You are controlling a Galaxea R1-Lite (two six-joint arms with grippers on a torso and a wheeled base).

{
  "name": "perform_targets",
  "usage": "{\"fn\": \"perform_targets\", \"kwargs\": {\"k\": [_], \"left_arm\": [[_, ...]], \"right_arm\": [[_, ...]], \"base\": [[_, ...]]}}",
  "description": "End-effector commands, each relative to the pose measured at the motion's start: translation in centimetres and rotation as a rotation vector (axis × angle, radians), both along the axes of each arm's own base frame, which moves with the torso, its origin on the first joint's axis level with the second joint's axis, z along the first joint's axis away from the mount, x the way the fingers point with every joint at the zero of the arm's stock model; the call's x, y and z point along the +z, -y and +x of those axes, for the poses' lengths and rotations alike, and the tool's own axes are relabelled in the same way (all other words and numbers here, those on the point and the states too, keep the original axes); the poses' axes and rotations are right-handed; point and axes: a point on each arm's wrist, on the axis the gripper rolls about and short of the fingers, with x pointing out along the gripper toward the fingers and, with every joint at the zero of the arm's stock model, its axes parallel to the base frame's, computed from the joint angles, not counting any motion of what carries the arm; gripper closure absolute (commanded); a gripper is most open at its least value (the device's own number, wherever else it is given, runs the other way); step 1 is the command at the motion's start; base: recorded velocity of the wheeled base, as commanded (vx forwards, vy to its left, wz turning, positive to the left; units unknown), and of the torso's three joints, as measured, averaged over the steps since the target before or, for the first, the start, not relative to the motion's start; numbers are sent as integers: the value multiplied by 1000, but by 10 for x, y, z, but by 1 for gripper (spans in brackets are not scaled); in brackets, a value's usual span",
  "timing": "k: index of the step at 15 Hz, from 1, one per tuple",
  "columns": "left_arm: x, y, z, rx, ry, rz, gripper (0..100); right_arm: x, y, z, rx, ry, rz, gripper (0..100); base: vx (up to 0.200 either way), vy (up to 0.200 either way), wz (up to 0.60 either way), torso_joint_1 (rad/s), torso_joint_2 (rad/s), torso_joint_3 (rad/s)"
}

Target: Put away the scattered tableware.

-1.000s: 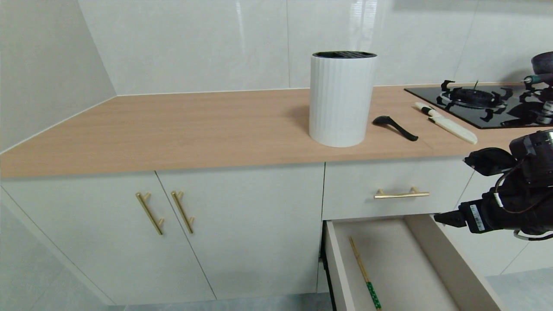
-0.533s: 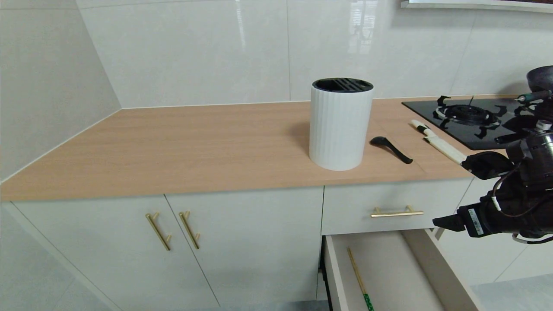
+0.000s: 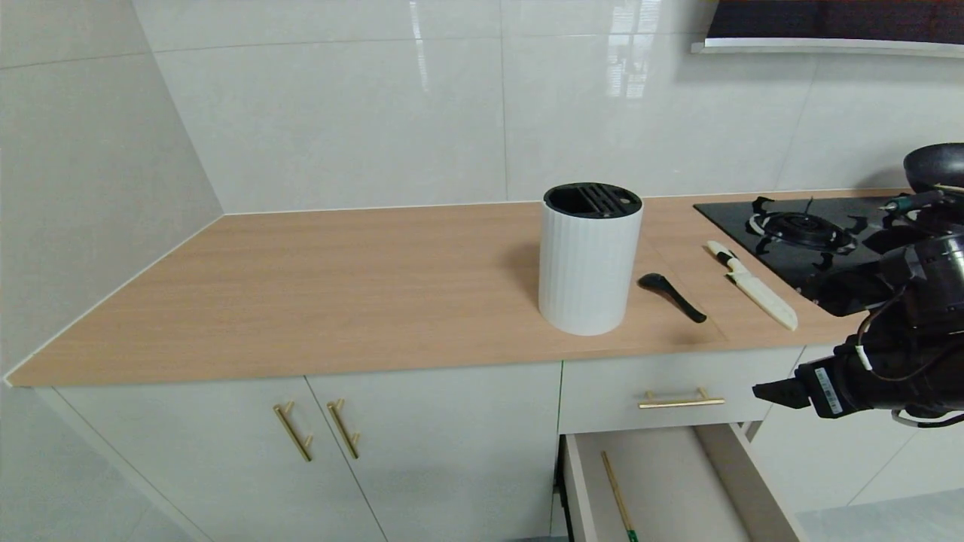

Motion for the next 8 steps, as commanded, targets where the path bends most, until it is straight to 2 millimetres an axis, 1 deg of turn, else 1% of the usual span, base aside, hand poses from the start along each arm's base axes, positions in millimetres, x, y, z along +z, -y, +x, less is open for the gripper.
{"fn": "perform_targets", "kwargs": {"k": [1, 2, 3, 5, 7, 8], "left_arm": [[0, 0, 0, 0, -1, 0, 0], [0, 0, 0, 0, -1, 0, 0], [0, 0, 0, 0, -1, 0, 0], [0, 0, 0, 0, -1, 0, 0], [0, 0, 0, 0, -1, 0, 0], [0, 0, 0, 0, -1, 0, 0]], "right_arm": [[-2, -1, 6, 12, 6, -10, 0], [2, -3, 17, 24, 52, -9, 0], [1, -6, 31, 40, 72, 8, 0], [0, -12, 63, 69, 101, 28, 0], [-5, -14, 89, 122, 113, -30, 0], [-8, -15, 102, 132, 117, -29, 0]], "base": [[0, 0, 0, 85, -168, -100], [0, 0, 0, 46, -95, -41], [0, 0, 0, 27, -61, -17], [0, 0, 0, 0, 0, 0], [0, 0, 0, 0, 0, 0], [0, 0, 0, 0, 0, 0]]}}
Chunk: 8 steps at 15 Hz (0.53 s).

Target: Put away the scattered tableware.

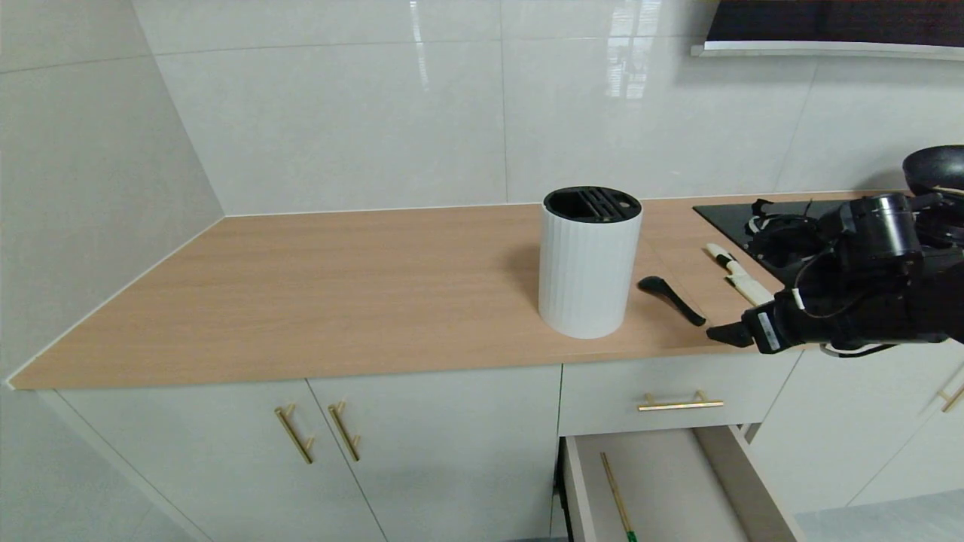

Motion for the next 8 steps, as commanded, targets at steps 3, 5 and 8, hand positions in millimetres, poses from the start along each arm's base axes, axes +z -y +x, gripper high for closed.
{"fn": "perform_targets", "kwargs": {"k": [3, 5, 8], "left_arm": [[0, 0, 0, 0, -1, 0, 0], [0, 0, 0, 0, -1, 0, 0], [0, 0, 0, 0, -1, 0, 0]], "right_arm": [[-30, 3, 56, 49, -45, 33, 0], [-48, 12, 74, 67, -50, 76, 0], [-52, 26, 87, 77, 14, 113, 0]], "base": [[0, 0, 0, 0, 0, 0], [0, 0, 0, 0, 0, 0], [0, 0, 0, 0, 0, 0]]}}
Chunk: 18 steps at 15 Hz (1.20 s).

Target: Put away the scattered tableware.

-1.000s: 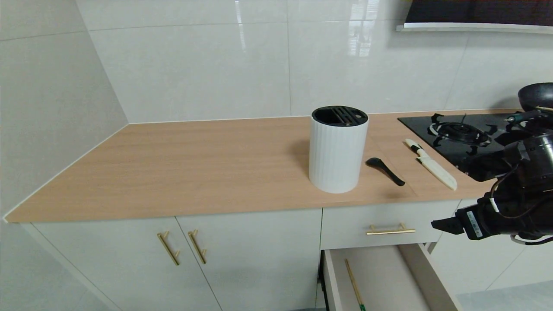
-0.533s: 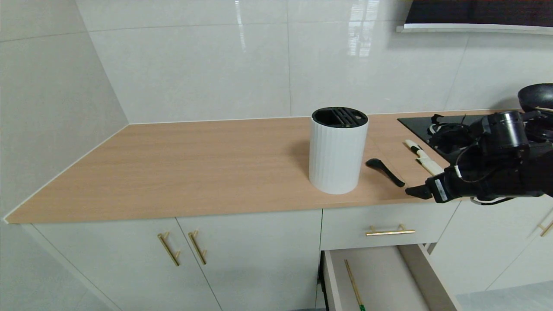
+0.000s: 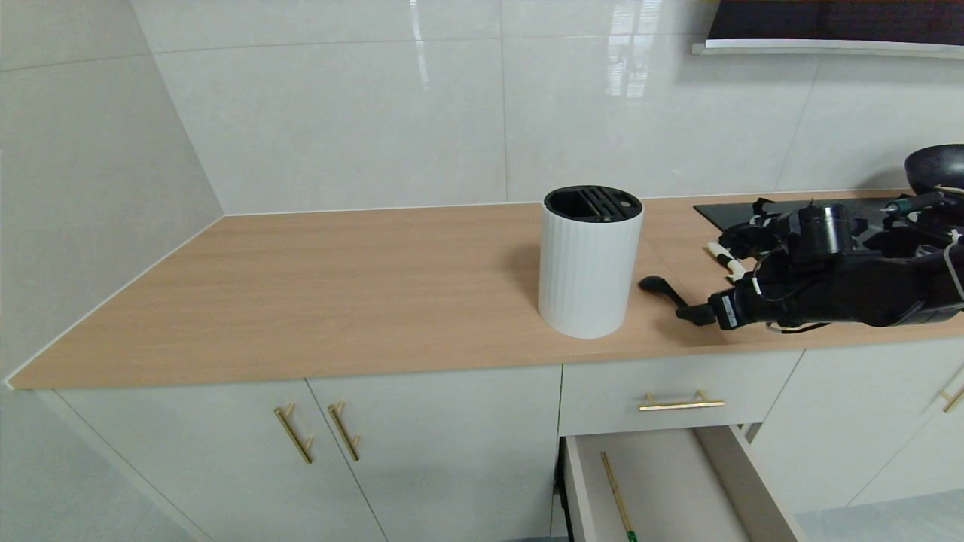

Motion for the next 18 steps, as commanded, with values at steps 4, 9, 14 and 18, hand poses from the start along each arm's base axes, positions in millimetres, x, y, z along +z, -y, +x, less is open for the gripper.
{"fn": "perform_targets", "kwargs": {"k": [4, 9, 14, 18], "left_arm": [[0, 0, 0, 0, -1, 0, 0], [0, 0, 0, 0, -1, 0, 0], [0, 0, 0, 0, -1, 0, 0], [0, 0, 0, 0, -1, 0, 0]], "right_arm": [[-18, 6, 12, -8, -28, 42, 0], [-31, -3, 21, 7, -9, 48, 0], [-41, -6, 26, 14, -8, 50, 0], [-38, -6, 29, -5, 29, 81, 0]], "base": [[0, 0, 0, 0, 0, 0], [0, 0, 0, 0, 0, 0], [0, 0, 0, 0, 0, 0], [0, 0, 0, 0, 0, 0]]}}
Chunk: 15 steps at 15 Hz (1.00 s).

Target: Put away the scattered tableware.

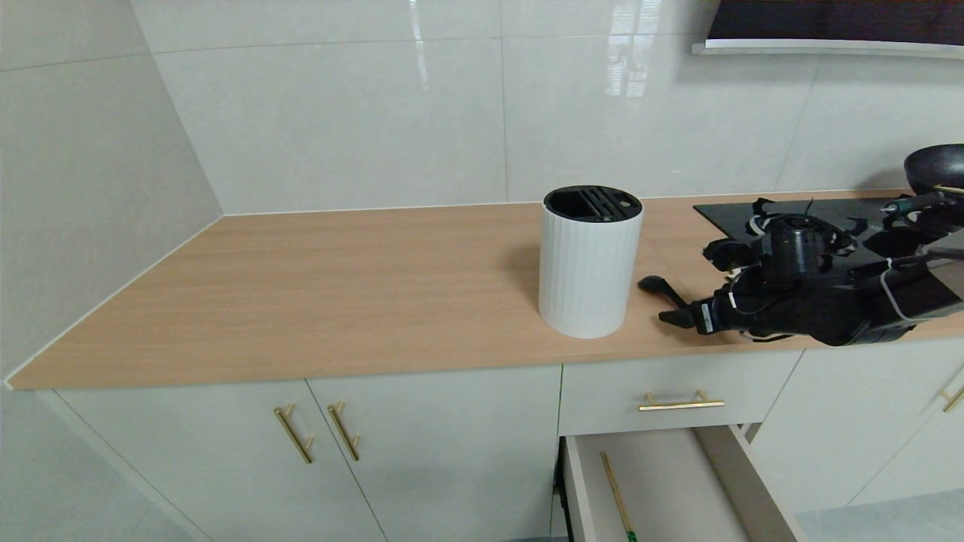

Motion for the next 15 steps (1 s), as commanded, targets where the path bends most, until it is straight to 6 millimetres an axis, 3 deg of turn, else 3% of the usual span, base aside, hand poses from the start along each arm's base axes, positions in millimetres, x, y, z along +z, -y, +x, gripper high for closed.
{"fn": "perform_targets", "kwargs": {"k": [1, 7, 8, 15], "left_arm": [[0, 0, 0, 0, -1, 0, 0], [0, 0, 0, 0, -1, 0, 0], [0, 0, 0, 0, -1, 0, 0], [0, 0, 0, 0, -1, 0, 0]], "right_arm": [[-3, 0, 1, 1, 0, 2, 0], [-15, 0, 4, -1, -18, -5, 0], [-16, 0, 5, -1, -21, -6, 100], [-18, 0, 5, -8, -27, -12, 100]], "base": [[0, 0, 0, 0, 0, 0], [0, 0, 0, 0, 0, 0], [0, 0, 0, 0, 0, 0], [0, 0, 0, 0, 0, 0]]}}
